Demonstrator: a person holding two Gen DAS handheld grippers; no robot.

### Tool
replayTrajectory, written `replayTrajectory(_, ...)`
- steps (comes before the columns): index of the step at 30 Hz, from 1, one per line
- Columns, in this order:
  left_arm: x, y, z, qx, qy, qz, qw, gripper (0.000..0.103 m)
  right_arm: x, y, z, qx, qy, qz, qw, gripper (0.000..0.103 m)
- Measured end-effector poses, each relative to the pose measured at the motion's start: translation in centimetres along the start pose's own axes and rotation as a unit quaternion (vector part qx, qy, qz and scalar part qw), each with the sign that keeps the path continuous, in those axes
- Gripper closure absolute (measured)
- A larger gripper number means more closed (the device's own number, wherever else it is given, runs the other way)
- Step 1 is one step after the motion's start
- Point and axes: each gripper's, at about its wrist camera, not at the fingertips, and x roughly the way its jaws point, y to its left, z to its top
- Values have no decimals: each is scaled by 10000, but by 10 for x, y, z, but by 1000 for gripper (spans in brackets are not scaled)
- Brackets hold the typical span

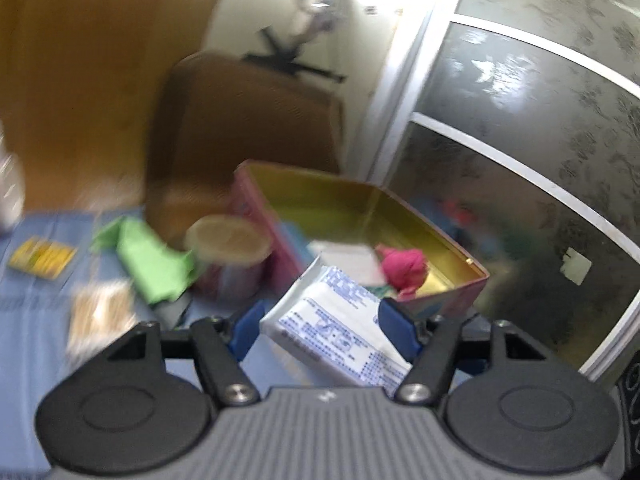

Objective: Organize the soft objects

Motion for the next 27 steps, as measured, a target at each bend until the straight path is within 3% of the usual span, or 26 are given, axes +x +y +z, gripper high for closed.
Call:
replayTrajectory(5, 52, -36, 24, 390, -8, -53, 9992, 39, 7, -41, 9, -125, -174, -519, 9984, 26)
replayTrajectory(15, 149, -69, 62, 329, 94, 152, 9993, 34, 57, -138, 25, 514, 293, -905, 9941, 25)
replayTrajectory(20, 157, -68, 56, 258, 167, 266, 9992, 34, 106, -166, 17, 269, 860, -2049, 9746, 22)
replayTrajectory(23, 149, -67, 49, 408, 151, 289, 9986, 34, 102, -176, 12, 618, 835, -1947, 9753, 22)
replayTrajectory(27, 139, -66, 39, 436, 174, 375, 9982, 34, 87, -166, 8, 623, 612, -1978, 9763, 22)
